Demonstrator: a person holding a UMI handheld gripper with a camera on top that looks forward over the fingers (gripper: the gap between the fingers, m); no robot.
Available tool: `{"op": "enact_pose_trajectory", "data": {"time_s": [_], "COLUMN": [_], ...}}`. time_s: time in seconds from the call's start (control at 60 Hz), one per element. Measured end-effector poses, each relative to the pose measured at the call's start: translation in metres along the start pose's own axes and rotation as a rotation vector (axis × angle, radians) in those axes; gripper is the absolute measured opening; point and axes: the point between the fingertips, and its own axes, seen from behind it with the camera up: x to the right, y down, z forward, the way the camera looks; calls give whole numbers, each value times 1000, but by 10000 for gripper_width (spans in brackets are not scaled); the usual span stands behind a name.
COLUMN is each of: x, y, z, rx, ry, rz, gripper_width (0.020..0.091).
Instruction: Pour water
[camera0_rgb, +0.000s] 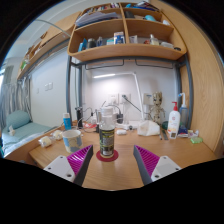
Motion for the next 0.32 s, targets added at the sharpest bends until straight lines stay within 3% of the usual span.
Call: {"op": "enact_pose_trajectory", "data": {"time_s": [0.317], "x": [25], "y": [-6], "z": [-26], "rx": [68], "ry": [89], "rz": [-1], "gripper_width": [824]}}
